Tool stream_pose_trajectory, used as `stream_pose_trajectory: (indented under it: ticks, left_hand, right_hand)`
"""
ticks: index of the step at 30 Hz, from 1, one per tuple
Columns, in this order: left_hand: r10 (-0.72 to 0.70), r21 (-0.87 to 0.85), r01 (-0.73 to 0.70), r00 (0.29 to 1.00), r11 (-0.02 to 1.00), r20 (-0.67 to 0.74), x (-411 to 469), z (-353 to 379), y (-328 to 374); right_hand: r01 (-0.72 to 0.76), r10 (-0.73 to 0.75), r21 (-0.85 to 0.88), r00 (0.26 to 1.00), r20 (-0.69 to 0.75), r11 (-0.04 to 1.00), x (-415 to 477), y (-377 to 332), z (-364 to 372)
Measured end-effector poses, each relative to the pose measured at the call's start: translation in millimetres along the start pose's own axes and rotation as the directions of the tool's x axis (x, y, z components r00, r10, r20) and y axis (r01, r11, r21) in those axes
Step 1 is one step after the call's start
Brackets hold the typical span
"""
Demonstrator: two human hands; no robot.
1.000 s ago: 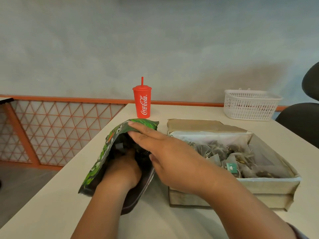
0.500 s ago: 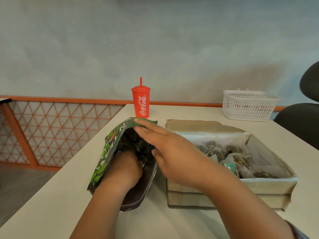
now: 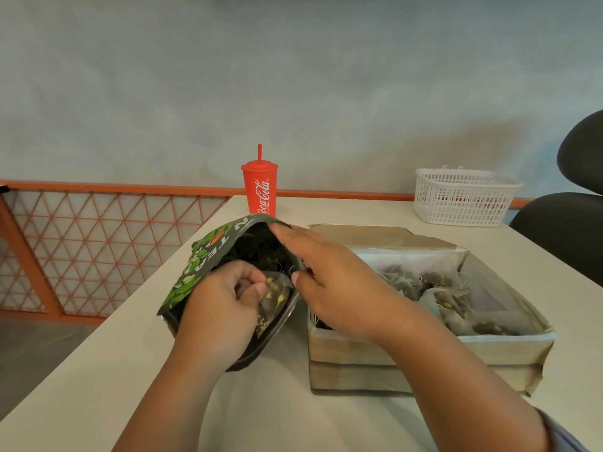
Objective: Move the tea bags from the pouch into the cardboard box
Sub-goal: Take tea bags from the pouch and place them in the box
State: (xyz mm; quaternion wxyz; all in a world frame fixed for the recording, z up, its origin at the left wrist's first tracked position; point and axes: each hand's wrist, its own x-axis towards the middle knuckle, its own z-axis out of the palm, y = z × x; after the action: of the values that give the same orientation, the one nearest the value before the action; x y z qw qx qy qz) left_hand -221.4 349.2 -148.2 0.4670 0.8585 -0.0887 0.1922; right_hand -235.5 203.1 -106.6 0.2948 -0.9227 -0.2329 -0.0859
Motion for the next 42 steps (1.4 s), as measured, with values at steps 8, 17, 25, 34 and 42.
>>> stream_pose_trajectory:
  ticks: [8, 17, 25, 34, 42]
  left_hand:
    - [0.137, -0.180, -0.152, 0.986, 0.972, -0.093, -12, -7, 16]
    - [0.102, -0.385, -0.168, 0.978, 0.907, -0.184, -14, -11, 23]
    - [0.086, -0.537, -0.156, 0.984, 0.829, -0.154, -18, -10, 31]
    - [0.111, -0.365, -0.185, 0.970, 0.913, -0.215, -13, -10, 13]
    - [0.017, 0.365, -0.110, 0.969, 0.925, 0.247, -6, -28, 2]
  right_hand:
    - [-0.068, 0.075, 0.313, 0.997, -0.011, 0.947, -5, 3, -7]
    - [-0.138, 0.117, 0.437, 0.990, 0.074, 0.889, -6, -1, -17]
    - [-0.059, 0.058, 0.481, 0.998, 0.016, 0.875, -8, -7, -23]
    - [-0.062, 0.121, 0.418, 0.986, -0.117, 0.906, -13, 6, -47]
    - [-0.297, 0.294, 0.352, 0.954, 0.062, 0.888, -14, 22, -50]
